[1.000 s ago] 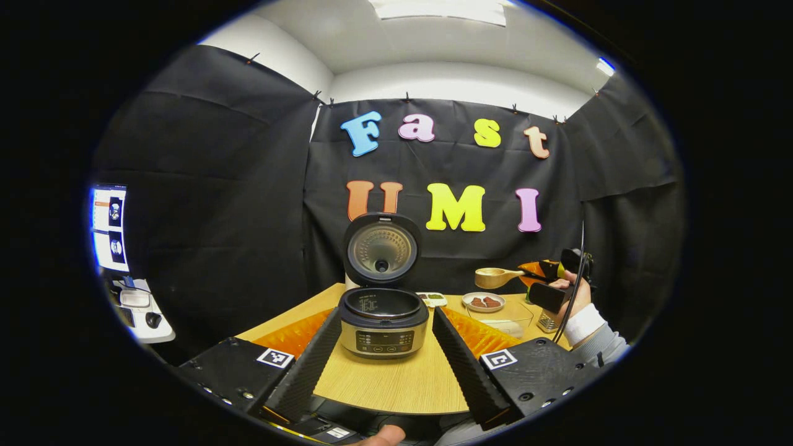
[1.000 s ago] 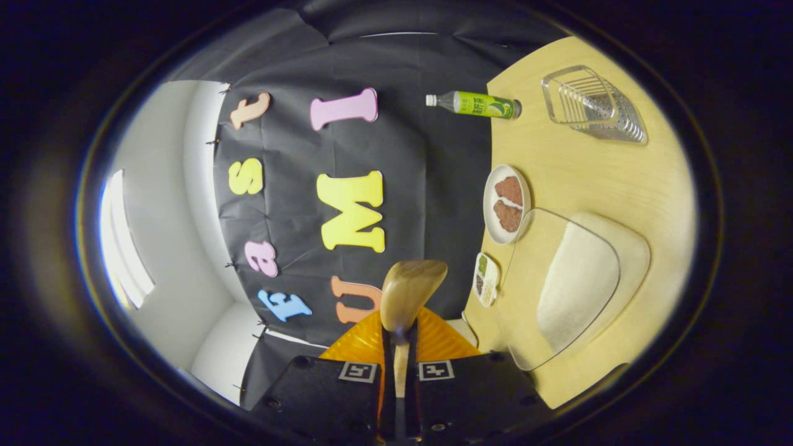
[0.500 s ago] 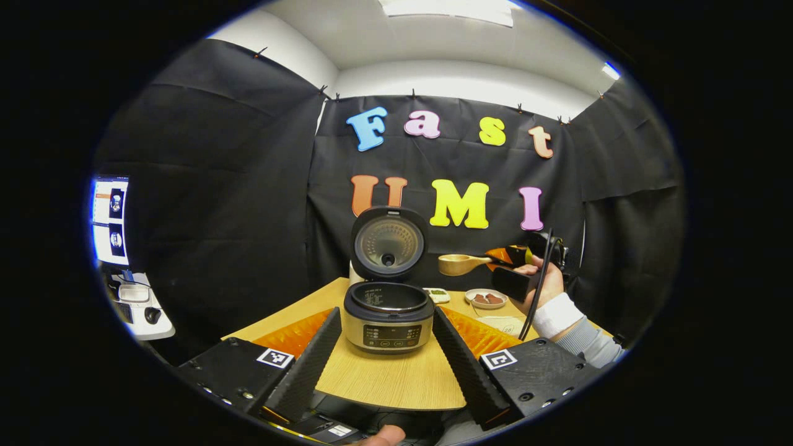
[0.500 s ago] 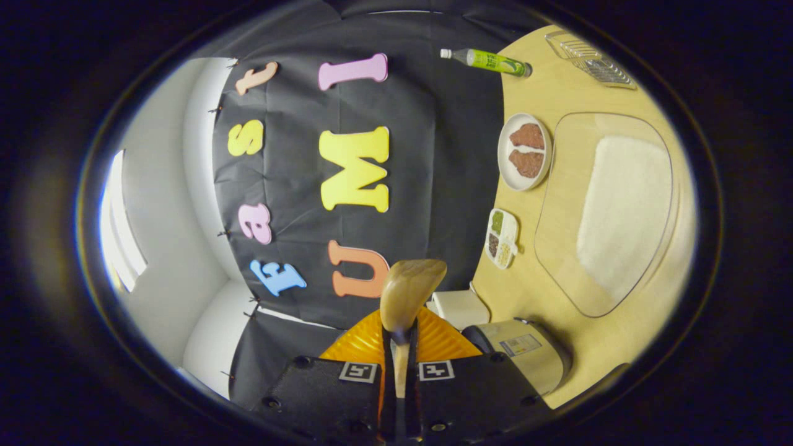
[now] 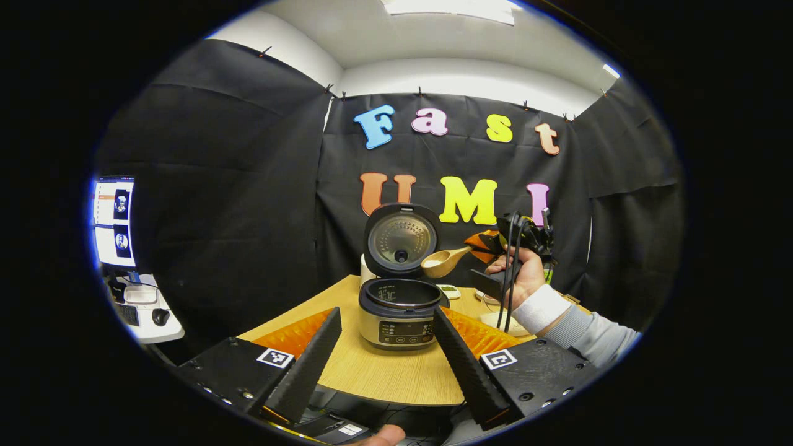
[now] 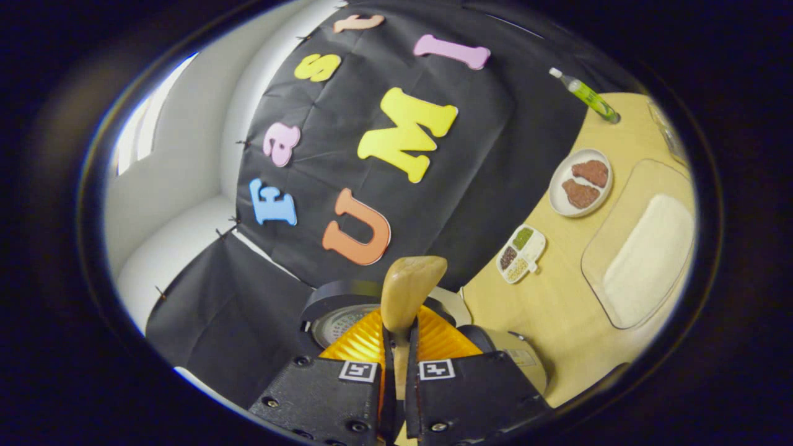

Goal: Close the left gripper, press the button to open the rice cooker; take a wooden spoon from the chopstick holder with the right hand, scoop a spoonful of rice and pour it into the rice cooker, then put the wooden spoon back into the chopstick holder.

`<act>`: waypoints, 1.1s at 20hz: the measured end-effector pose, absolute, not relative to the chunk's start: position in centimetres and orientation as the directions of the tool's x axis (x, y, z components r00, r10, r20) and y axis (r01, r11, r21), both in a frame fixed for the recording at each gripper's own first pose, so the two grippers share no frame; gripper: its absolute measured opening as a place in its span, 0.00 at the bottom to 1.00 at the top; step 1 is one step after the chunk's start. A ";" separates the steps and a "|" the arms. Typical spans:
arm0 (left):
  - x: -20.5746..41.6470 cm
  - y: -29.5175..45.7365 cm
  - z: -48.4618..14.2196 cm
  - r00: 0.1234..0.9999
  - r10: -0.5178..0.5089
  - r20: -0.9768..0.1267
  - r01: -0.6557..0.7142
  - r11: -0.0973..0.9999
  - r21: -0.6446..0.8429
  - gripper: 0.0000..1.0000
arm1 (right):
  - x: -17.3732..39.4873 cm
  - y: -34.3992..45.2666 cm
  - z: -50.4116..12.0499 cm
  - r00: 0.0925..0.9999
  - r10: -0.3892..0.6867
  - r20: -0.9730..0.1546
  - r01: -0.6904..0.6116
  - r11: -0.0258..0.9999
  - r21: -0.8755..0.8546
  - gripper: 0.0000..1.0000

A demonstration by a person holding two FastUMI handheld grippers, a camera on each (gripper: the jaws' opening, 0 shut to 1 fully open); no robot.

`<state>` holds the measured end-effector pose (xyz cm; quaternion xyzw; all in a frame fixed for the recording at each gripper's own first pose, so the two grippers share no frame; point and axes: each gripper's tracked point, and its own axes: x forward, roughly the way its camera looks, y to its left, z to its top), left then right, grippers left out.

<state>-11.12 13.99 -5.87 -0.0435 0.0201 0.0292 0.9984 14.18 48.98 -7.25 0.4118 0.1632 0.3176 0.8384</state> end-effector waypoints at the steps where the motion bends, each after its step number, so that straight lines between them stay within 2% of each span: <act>1: -11.1 14.0 -5.8 0.998 0.055 -0.043 -0.059 0.994 -0.095 0.95 | 13.9 49.4 -6.8 0.742 0.670 -0.002 -0.435 0.485 0.759 0.11; 5: -11.2 13.6 -5.6 0.998 0.041 -0.038 -0.045 0.994 -0.103 0.95 | 13.5 50.7 -6.1 0.735 0.679 -0.009 -0.524 0.575 0.628 0.11; 12: -11.0 12.6 -5.5 0.999 0.028 -0.045 -0.031 0.997 -0.071 0.95 | 13.9 51.9 -6.8 0.738 0.673 -0.044 -0.583 0.669 0.461 0.11; 18: -10.9 13.0 -5.9 0.998 0.035 -0.053 -0.038 0.998 -0.052 0.95 | 12.7 54.4 -7.0 0.718 0.691 -0.082 -0.625 0.693 0.360 0.11; 22: -10.8 13.0 -5.7 0.998 0.033 -0.056 -0.036 0.998 -0.056 0.95 | 11.0 56.0 -6.9 0.712 0.696 -0.088 -0.669 0.711 0.217 0.11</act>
